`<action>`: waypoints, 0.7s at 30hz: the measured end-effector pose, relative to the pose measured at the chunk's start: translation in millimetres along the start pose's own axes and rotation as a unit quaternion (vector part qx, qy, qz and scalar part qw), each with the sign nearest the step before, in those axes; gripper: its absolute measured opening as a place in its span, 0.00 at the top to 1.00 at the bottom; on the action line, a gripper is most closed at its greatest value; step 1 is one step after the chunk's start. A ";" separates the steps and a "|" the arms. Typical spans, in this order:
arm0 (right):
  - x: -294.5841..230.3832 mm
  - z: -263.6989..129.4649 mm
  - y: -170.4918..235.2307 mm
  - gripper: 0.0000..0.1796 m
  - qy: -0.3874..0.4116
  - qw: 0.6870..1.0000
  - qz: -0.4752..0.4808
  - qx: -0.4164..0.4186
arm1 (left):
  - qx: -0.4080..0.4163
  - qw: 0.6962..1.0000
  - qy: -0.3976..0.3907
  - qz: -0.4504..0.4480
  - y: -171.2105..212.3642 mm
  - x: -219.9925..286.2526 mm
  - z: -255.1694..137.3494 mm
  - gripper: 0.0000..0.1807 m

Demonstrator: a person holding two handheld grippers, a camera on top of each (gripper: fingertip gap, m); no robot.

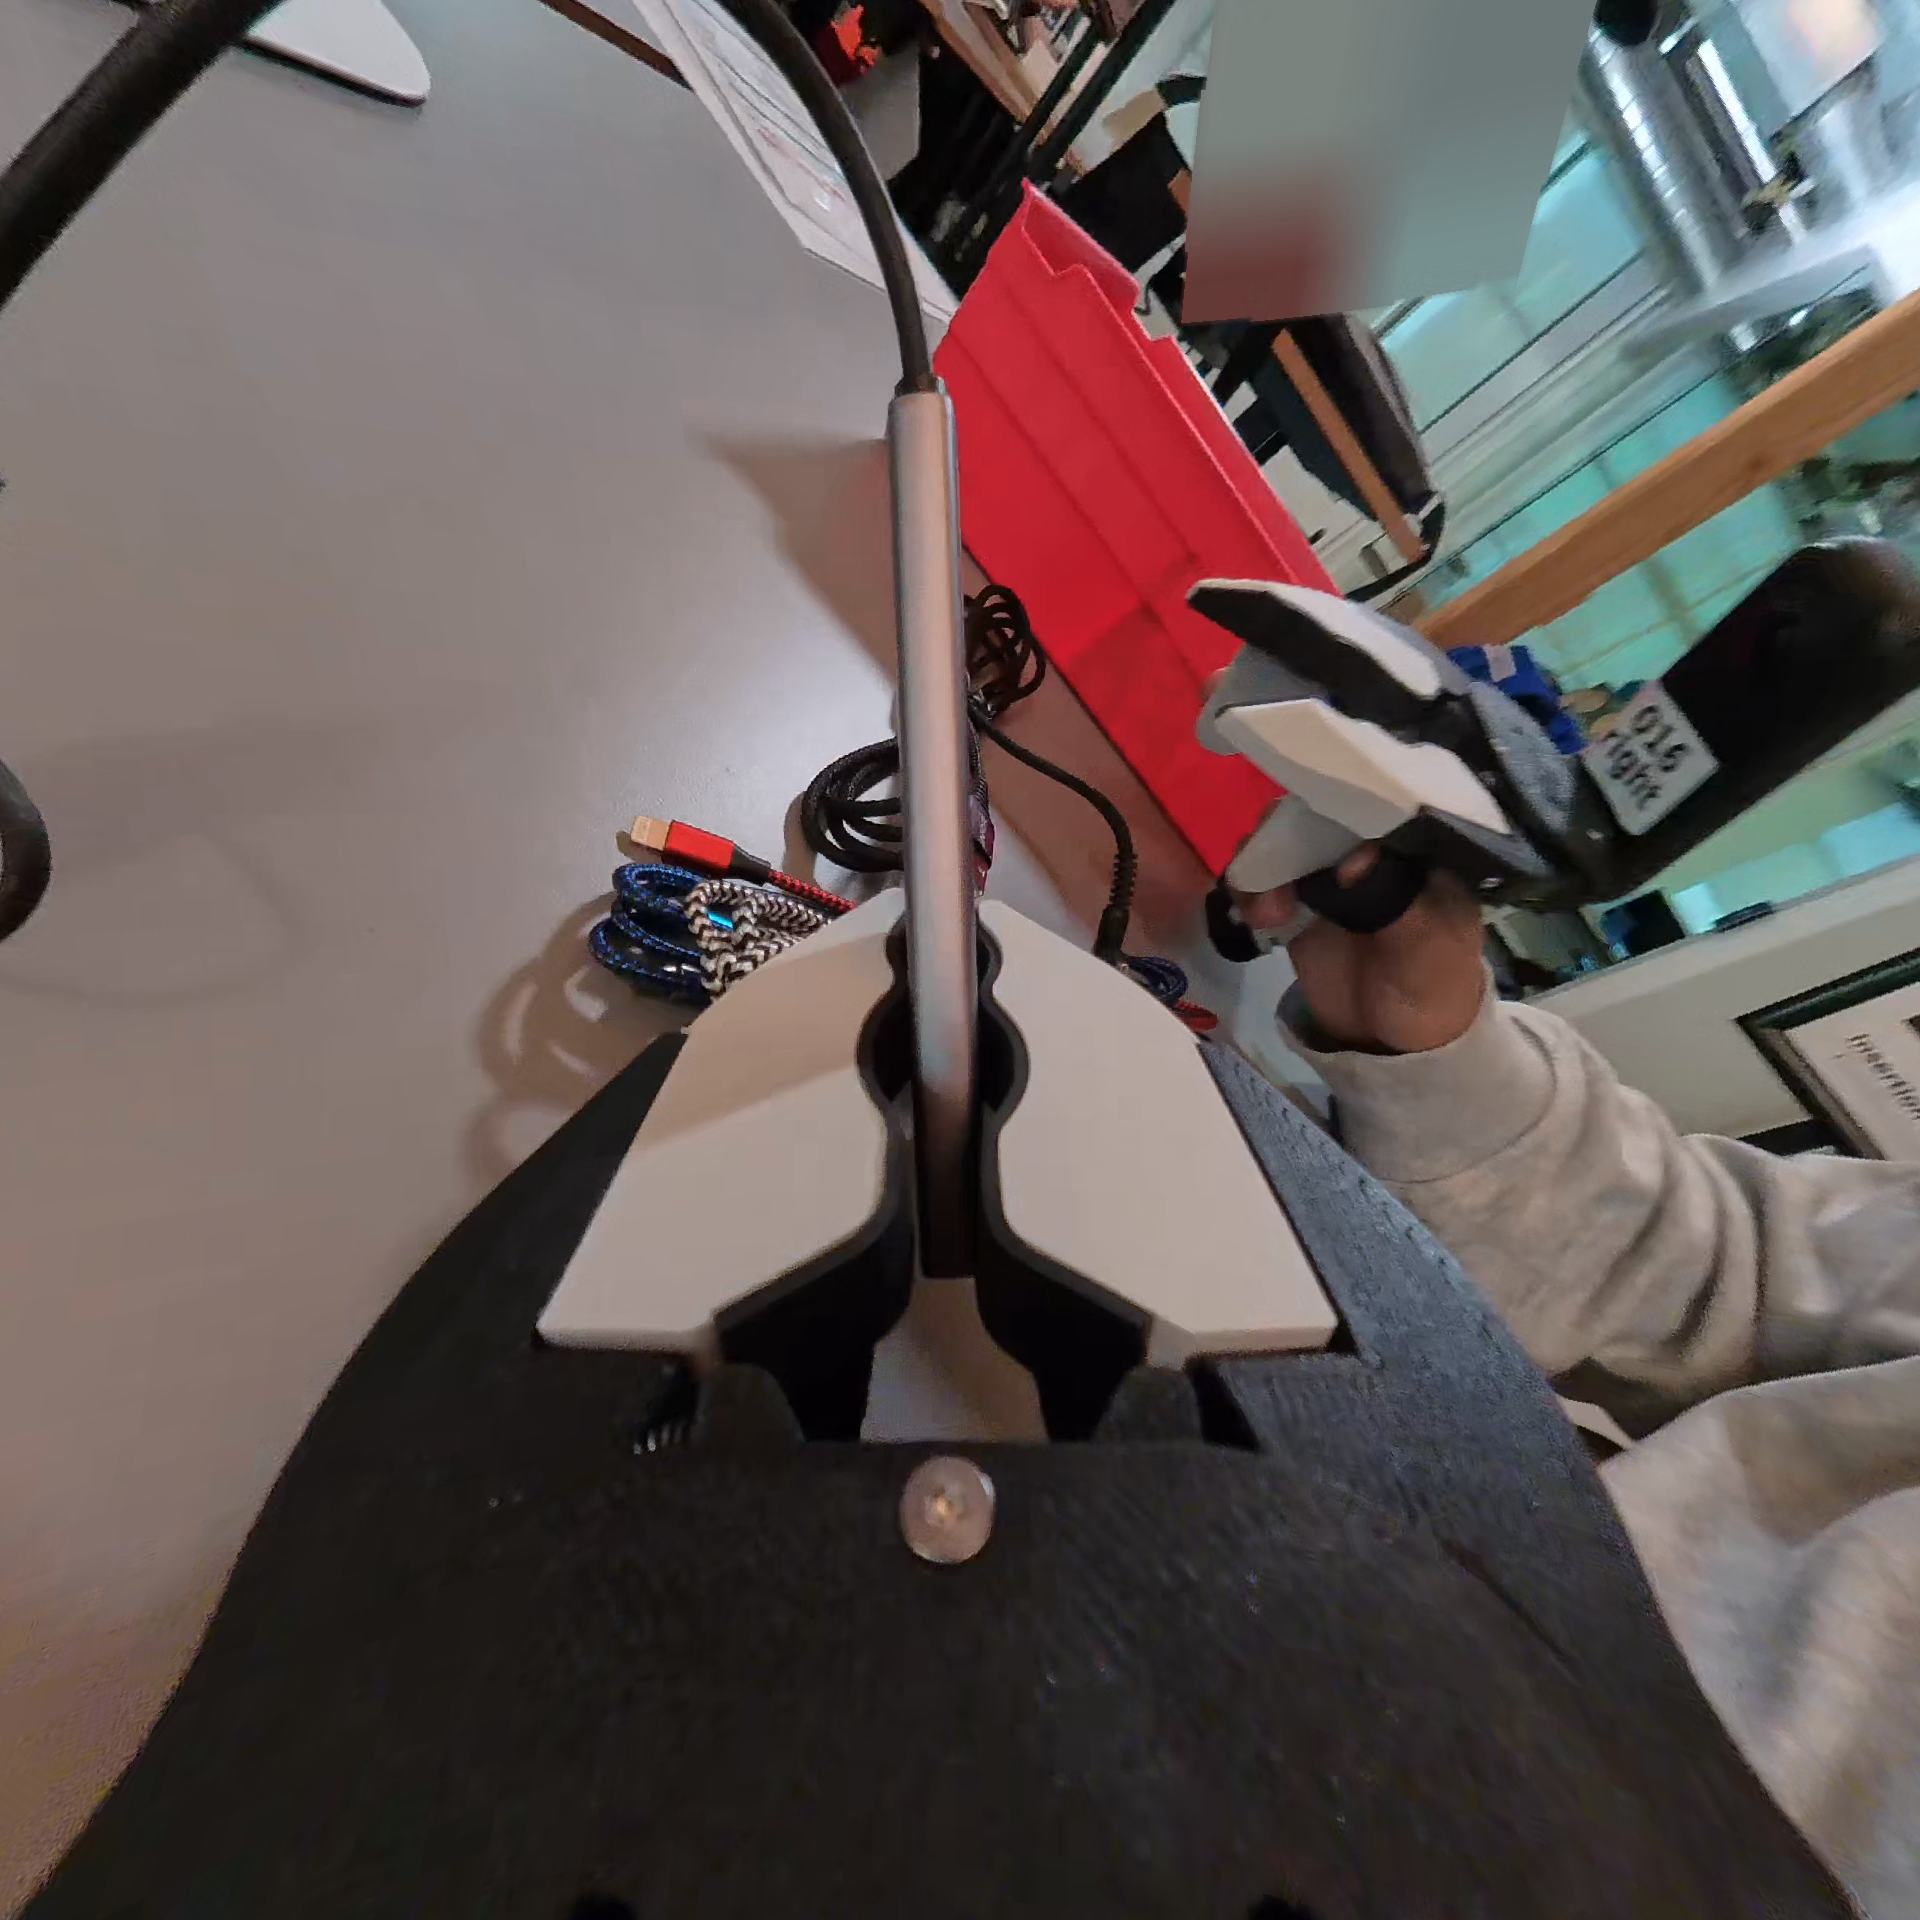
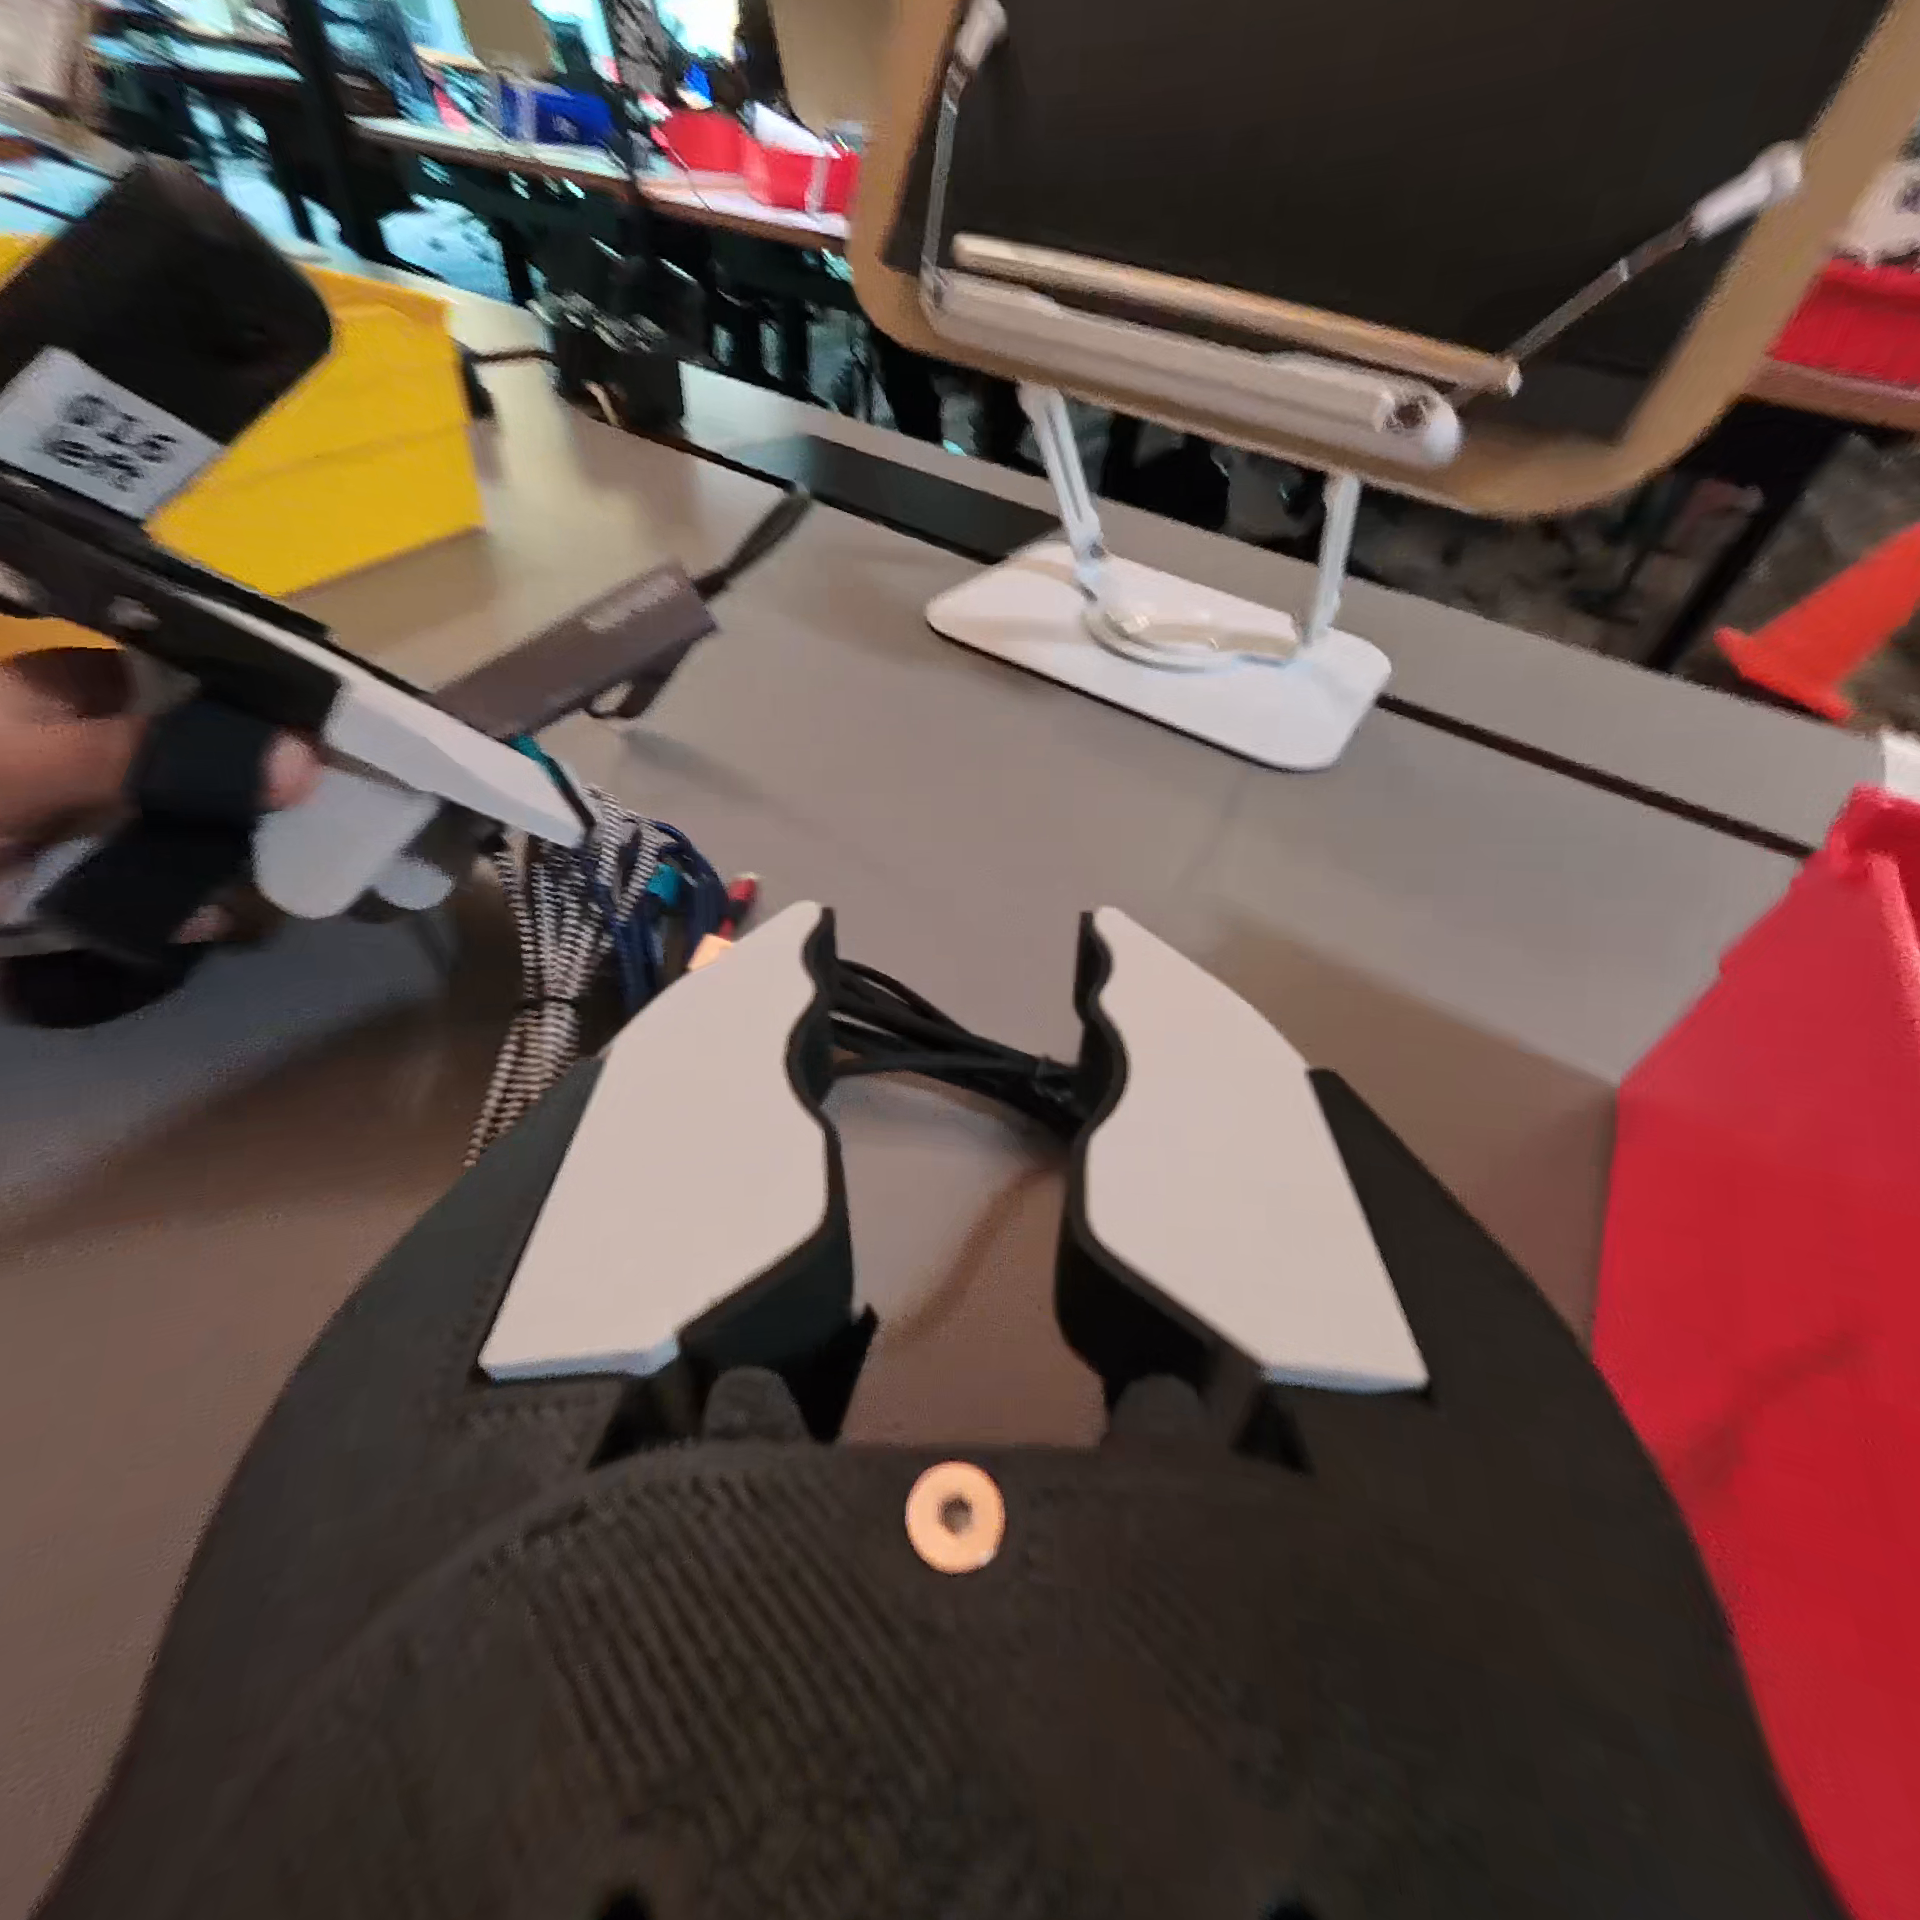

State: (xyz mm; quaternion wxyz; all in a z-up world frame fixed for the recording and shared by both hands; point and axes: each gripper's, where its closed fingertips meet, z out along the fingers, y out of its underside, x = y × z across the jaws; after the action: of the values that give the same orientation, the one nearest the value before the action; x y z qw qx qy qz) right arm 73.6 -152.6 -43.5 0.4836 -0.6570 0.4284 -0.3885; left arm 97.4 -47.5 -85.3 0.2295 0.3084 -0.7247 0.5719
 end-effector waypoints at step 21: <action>29.6 21.2 91.6 0.50 0.061 0.958 0.071 -0.271 | -0.012 0.996 0.050 -0.067 1.6 -2.5 1.0 0.96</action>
State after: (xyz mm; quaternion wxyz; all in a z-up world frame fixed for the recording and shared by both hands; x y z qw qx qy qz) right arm 85.9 -189.1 -134.2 0.2872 -0.7065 0.5915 -0.2618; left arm 98.0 -47.7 -88.3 0.3067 0.3247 -0.6969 0.5611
